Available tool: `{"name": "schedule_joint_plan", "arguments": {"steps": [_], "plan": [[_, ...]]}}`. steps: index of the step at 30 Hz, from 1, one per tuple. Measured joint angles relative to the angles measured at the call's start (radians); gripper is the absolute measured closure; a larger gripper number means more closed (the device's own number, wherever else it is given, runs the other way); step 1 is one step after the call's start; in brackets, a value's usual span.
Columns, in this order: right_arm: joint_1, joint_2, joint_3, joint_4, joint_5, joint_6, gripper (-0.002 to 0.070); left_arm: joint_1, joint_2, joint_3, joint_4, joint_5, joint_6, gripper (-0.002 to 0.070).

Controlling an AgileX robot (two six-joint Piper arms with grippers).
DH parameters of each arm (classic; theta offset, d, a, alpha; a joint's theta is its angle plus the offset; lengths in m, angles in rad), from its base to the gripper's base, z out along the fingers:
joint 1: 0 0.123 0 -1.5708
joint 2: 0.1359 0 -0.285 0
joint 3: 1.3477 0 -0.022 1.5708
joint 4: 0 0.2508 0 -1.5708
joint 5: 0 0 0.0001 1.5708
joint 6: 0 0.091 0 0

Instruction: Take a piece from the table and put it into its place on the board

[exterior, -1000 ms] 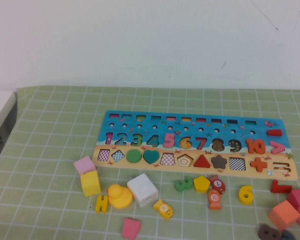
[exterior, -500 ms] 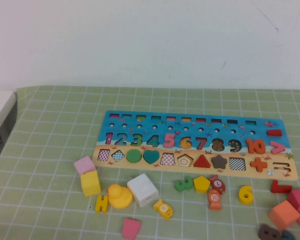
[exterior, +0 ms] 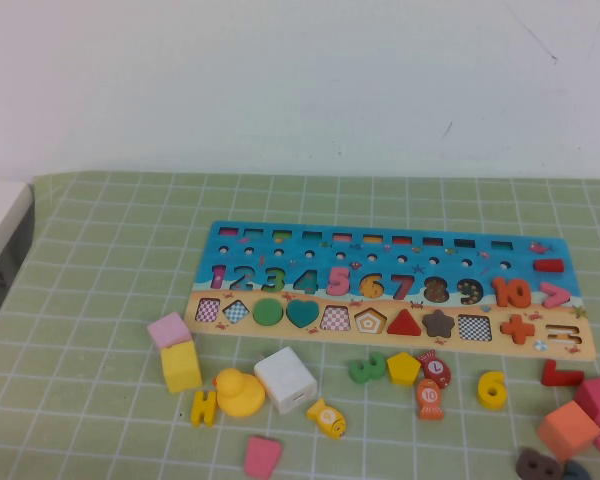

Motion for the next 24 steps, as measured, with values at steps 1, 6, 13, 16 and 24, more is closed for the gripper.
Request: {"name": "schedule_joint_plan", "arguments": {"steps": [1,6,13,16,24], "plan": [[0.000,0.000,0.000,0.000,0.000,0.000,0.0679,0.000,0.000,0.000,0.000,0.000,0.000,0.0677],[0.000,0.000,0.000,0.000,0.000,0.000,0.0679,0.000,0.000,0.000,0.000,0.000,0.000,0.0677],[0.000,0.000,0.000,0.000,0.000,0.000,0.0679,0.000,0.000,0.000,0.000,0.000,0.000,0.0677],[0.000,0.000,0.000,0.000,-0.003,0.000,0.0679,0.000,0.000,0.000,0.000,0.000,0.000,0.0677],[0.000,0.000,0.009,0.000,-0.324,0.000,0.0679,0.000,0.000,0.000,0.000,0.000,0.000,0.0677]]}}
